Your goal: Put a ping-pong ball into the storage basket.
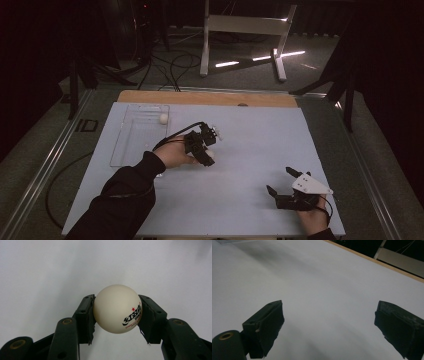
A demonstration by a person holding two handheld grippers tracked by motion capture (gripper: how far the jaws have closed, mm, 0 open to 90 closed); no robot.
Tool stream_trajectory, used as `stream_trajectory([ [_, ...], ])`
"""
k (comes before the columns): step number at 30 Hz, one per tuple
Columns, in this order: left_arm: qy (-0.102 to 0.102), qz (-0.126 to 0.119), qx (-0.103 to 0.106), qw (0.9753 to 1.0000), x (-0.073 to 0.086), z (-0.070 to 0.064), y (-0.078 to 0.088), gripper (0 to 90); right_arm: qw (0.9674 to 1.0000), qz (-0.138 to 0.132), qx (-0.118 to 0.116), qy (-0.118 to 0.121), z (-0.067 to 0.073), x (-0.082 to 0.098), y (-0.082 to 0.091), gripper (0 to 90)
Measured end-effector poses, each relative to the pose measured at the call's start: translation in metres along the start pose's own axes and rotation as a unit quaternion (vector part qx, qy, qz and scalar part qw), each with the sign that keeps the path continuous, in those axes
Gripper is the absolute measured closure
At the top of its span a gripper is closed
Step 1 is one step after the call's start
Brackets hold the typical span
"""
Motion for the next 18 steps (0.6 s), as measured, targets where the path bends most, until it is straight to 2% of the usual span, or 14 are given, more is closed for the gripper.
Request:
stream_trajectory([
  [12, -0.011, -0.003, 0.002, 0.9999, 0.003, 0.004, 0.014, 52.0, 1.0, -0.001, 0.001, 0.001, 0.0, 0.0, 0.0, 8.6],
  [18, -0.01, -0.007, 0.003, 0.9999, 0.004, 0.007, 0.023, 52.0, 1.0, -0.001, 0.001, 0.001, 0.0, 0.0, 0.0, 8.6],
])
Point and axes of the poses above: each handheld gripper's, and its own axes: y roughly backward along the jaws, x roughly out of its underside, z roughly to its left, the point moved 7 cm from there along -y, roughly forward along the jaws, and after that the axes turned 12 degrees about -x, right-handed, at the moved point
